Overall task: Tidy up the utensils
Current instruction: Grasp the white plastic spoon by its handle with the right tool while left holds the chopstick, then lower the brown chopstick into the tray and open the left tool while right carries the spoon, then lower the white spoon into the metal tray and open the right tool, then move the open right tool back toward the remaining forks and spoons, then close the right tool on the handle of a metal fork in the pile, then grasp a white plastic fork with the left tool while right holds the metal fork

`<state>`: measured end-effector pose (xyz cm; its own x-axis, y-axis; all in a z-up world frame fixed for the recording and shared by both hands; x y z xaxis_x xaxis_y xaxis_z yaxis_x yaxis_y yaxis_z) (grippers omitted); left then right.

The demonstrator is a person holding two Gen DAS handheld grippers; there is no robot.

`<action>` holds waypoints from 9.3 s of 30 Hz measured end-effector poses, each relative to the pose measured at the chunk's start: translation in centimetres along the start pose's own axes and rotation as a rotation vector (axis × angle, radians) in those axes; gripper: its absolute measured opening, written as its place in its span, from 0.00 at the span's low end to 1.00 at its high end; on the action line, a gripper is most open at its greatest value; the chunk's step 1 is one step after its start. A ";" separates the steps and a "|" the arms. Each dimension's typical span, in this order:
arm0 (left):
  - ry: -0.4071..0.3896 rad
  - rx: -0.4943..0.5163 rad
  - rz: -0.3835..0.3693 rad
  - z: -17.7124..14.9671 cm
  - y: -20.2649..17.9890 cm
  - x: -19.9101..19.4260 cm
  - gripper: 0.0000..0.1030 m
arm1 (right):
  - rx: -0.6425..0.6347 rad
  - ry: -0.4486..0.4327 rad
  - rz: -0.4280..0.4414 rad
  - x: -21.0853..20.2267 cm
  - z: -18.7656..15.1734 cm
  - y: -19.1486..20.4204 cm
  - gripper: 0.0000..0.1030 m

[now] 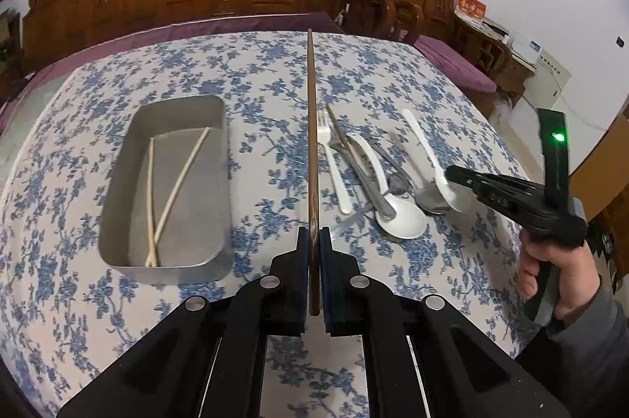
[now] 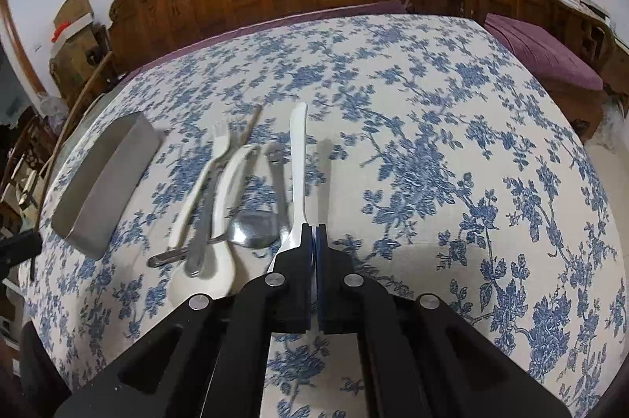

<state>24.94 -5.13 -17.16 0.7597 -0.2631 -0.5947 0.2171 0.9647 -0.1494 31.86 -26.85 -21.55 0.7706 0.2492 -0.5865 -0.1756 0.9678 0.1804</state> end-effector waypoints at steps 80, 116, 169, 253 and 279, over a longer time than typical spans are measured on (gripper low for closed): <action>-0.018 -0.042 0.198 0.9 17.3 -3.7 0.05 | -0.099 0.093 0.209 8.9 2.4 27.1 0.03; -0.027 -0.007 0.181 1.3 14.8 -4.3 0.05 | -0.195 -0.003 0.336 3.0 2.4 26.1 0.06; 0.033 0.134 -0.118 -3.3 -2.4 4.4 0.46 | -0.200 0.141 0.164 3.1 -2.0 5.9 0.29; 0.047 0.088 -0.090 -2.0 -1.7 6.6 0.46 | -0.228 0.105 0.087 5.8 0.7 8.5 0.15; 0.165 0.088 -0.011 0.7 -3.6 17.0 0.13 | -0.167 0.168 0.158 5.5 0.6 3.9 0.15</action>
<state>37.48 -13.09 -26.22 0.6480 -0.2607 -0.7156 0.2829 0.9548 -0.0917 35.74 -21.75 -23.62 0.6162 0.3862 -0.6864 -0.3945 0.9057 0.1554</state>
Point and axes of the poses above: each gripper's, at about its wrist camera, not at the fingertips, and x roughly the way its jaws point, y to its left, z to its top, the point moved 2 cm from there along x, roughly the way its jaws point, and after that the axes turned 15 degrees about -y, right-handed, at the moved point
